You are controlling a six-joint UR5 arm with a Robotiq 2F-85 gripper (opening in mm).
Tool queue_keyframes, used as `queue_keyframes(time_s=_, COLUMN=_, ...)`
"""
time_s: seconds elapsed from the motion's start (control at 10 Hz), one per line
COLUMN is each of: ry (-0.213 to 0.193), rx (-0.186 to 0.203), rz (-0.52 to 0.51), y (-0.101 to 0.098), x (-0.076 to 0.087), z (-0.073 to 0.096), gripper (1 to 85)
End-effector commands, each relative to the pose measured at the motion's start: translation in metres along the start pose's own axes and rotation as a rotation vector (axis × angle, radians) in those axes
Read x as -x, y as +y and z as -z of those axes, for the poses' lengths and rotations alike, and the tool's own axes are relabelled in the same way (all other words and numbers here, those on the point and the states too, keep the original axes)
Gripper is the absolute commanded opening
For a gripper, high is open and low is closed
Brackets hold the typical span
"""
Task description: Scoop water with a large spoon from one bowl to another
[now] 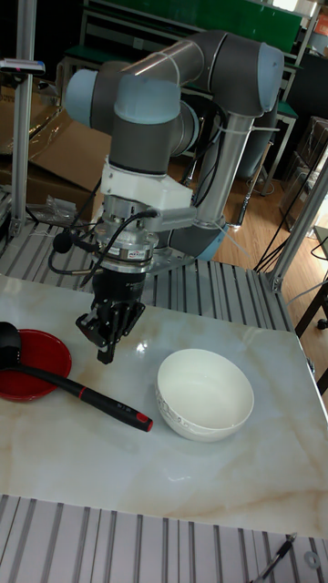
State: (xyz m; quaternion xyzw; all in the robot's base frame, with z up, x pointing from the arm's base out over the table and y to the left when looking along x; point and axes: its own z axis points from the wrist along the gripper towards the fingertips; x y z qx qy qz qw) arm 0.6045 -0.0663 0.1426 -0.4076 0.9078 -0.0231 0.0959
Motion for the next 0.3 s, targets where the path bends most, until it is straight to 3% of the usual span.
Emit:
queue_keyframes(time_s=0.0, ry=0.001, rx=-0.004, rz=-0.035, y=0.0046, x=0.0055, z=0.0135, gripper=1.3)
queue_keyframes(time_s=0.2, ry=0.008, rx=0.013, rz=-0.023, y=0.0095, x=0.0071, z=0.0121, gripper=1.3)
